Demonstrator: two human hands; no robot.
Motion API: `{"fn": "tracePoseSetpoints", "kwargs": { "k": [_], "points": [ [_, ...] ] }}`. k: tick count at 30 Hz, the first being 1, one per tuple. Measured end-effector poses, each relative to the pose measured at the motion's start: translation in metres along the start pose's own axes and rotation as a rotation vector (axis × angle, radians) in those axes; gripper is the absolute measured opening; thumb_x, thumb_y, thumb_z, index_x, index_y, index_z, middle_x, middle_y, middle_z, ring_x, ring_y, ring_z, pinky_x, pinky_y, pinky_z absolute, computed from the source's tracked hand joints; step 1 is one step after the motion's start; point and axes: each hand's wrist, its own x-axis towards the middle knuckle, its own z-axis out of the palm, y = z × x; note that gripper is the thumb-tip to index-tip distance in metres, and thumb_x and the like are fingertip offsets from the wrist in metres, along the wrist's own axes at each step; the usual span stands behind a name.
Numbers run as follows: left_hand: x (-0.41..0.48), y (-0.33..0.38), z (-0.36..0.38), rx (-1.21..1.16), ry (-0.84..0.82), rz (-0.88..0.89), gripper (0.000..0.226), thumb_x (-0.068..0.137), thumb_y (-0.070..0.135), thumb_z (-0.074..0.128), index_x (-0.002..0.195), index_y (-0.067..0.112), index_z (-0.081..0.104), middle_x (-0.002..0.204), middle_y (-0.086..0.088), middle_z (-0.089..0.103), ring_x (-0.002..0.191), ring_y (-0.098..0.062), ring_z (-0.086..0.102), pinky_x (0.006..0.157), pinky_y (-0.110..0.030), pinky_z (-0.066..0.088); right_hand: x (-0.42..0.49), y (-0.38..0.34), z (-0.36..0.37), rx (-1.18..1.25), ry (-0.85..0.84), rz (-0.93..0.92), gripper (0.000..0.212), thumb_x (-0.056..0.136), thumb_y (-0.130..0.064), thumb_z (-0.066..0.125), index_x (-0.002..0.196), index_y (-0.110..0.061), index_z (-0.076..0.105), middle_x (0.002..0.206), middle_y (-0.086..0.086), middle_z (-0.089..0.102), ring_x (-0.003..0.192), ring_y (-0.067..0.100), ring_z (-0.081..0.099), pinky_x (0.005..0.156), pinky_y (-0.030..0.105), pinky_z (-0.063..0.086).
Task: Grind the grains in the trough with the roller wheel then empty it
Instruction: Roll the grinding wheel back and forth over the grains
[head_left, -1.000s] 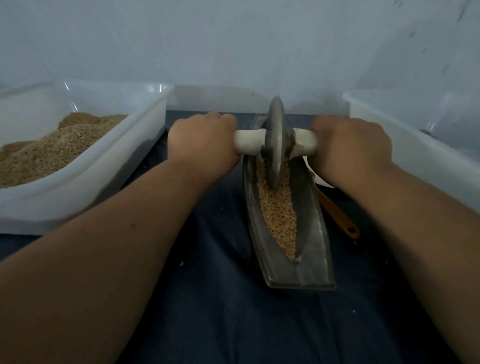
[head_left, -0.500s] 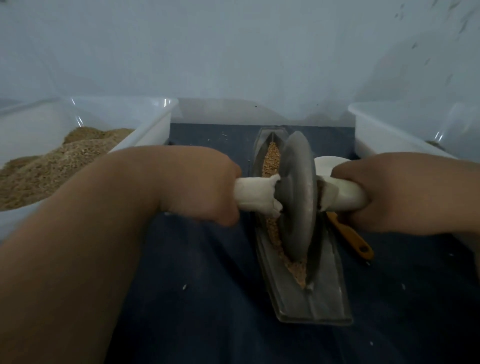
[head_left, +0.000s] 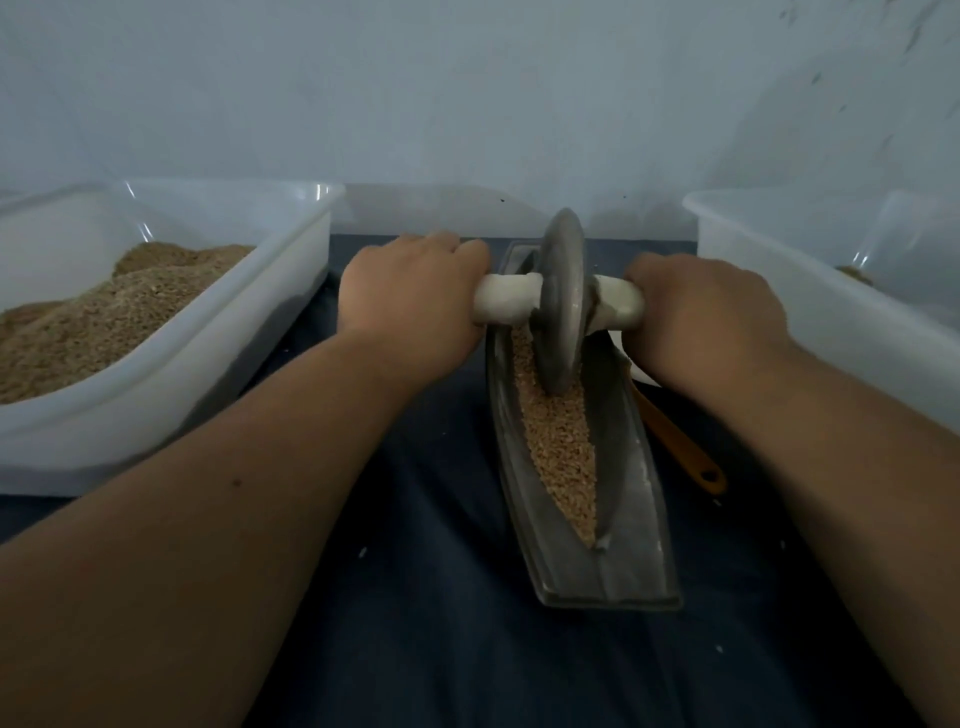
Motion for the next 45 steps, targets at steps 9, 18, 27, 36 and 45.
{"fn": "tracePoseSetpoints", "kwargs": {
  "k": [9, 18, 27, 36, 45],
  "points": [
    [-0.006, -0.017, -0.058, -0.250, -0.653, 0.156, 0.027, 0.070, 0.045, 0.068, 0.087, 0.036, 0.048, 0.079, 0.010, 0.057, 0.069, -0.005, 0.054, 0.063, -0.030, 0.045, -0.022, 0.005, -0.066, 0.162, -0.525, -0.163, 0.022, 0.068, -0.035, 0.071, 0.072, -0.038, 0.049, 0.063, -0.010, 0.056, 0.060, 0.004, 0.054, 0.053, 0.029, 0.043],
    [-0.009, -0.010, -0.056, -0.204, -0.645, 0.117, 0.030, 0.060, 0.057, 0.053, 0.078, 0.033, 0.051, 0.068, 0.010, 0.055, 0.060, -0.002, 0.050, 0.052, -0.026, 0.037, -0.027, 0.002, -0.069, 0.229, -0.560, -0.122, 0.026, 0.070, -0.028, 0.069, 0.073, -0.045, 0.049, 0.067, -0.012, 0.057, 0.062, 0.003, 0.054, 0.051, 0.026, 0.039],
    [0.003, 0.000, 0.006, 0.010, -0.119, -0.144, 0.014, 0.079, 0.038, 0.057, 0.083, 0.025, 0.060, 0.078, 0.002, 0.058, 0.070, -0.025, 0.058, 0.058, -0.032, 0.045, 0.001, -0.004, -0.001, -0.031, 0.202, -0.047, 0.021, 0.064, -0.014, 0.066, 0.081, -0.021, 0.057, 0.070, 0.002, 0.055, 0.062, 0.030, 0.052, 0.059, 0.033, 0.024],
    [-0.003, -0.010, -0.041, -0.044, -0.555, 0.056, 0.032, 0.052, 0.057, 0.057, 0.068, 0.030, 0.048, 0.063, 0.009, 0.053, 0.057, -0.008, 0.050, 0.056, -0.027, 0.044, -0.024, 0.012, -0.057, 0.148, -0.415, -0.181, 0.021, 0.063, -0.043, 0.066, 0.076, -0.043, 0.050, 0.061, -0.008, 0.056, 0.054, 0.005, 0.052, 0.048, 0.028, 0.043],
    [-0.007, -0.005, -0.056, -0.125, -0.689, 0.050, 0.029, 0.045, 0.055, 0.057, 0.064, 0.032, 0.055, 0.055, 0.008, 0.057, 0.050, -0.003, 0.052, 0.049, -0.024, 0.037, -0.025, 0.009, -0.067, 0.198, -0.592, -0.179, 0.025, 0.060, -0.039, 0.069, 0.077, -0.047, 0.053, 0.060, -0.010, 0.059, 0.057, 0.004, 0.057, 0.049, 0.026, 0.044]
  ]
}}
